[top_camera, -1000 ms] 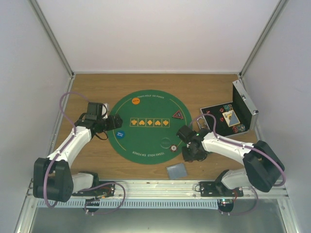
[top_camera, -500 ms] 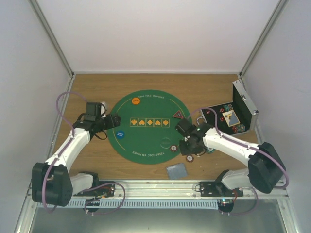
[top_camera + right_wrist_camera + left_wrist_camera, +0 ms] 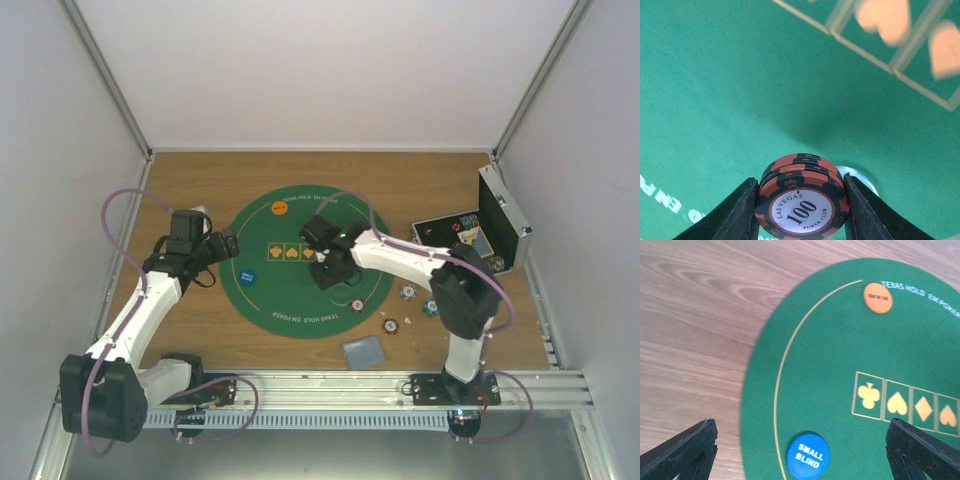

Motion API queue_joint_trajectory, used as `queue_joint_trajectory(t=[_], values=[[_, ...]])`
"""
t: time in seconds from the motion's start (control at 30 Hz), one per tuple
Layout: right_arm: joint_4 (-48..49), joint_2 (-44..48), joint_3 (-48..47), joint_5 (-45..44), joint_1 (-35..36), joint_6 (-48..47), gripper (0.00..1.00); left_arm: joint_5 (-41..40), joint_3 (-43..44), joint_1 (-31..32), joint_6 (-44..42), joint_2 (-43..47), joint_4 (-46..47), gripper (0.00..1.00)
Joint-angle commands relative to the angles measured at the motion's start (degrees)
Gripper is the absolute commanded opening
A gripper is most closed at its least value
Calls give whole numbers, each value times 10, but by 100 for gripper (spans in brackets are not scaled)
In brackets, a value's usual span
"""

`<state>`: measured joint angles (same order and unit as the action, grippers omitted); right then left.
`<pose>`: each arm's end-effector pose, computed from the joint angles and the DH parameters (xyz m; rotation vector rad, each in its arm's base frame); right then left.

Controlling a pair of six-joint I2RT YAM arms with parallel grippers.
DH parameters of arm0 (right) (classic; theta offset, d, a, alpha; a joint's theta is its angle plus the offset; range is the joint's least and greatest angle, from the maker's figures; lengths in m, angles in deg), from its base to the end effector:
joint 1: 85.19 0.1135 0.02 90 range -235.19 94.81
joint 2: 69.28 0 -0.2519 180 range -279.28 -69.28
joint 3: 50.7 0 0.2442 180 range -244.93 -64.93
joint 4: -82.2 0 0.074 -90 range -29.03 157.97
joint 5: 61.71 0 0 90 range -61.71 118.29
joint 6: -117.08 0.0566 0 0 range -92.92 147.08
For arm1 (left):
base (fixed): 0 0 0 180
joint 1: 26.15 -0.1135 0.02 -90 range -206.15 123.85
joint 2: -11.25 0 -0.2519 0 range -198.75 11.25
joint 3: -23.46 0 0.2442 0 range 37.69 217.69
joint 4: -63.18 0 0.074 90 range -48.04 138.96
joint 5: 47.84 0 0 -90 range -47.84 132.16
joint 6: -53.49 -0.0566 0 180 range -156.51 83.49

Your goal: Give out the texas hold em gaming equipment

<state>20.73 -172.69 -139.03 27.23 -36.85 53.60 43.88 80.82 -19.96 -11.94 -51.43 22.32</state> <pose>0.2298 0.2567 0.1680 -0.5529 2.8856 0.1890 0.2364 -0.0273 0.2204 -0.3684 2.3675 -0.2903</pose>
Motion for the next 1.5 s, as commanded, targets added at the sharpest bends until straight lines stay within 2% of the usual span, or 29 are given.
queue_joint_trajectory(t=[0.0, 0.3, 0.43, 1.47], values=[[24, -80, -100, 3, 30, -69, 39, -66, 9, -10, -13, 0, -2, 93], [-28, -259, -344, 43, 101, -99, 39, -86, 25, -33, -28, -8, 13, 93], [-46, -304, -406, 52, 130, -96, 39, -84, 21, -41, -24, -7, 17, 93], [-65, -403, -517, 123, 156, -141, 40, -80, 8, -51, -16, 10, 13, 94]])
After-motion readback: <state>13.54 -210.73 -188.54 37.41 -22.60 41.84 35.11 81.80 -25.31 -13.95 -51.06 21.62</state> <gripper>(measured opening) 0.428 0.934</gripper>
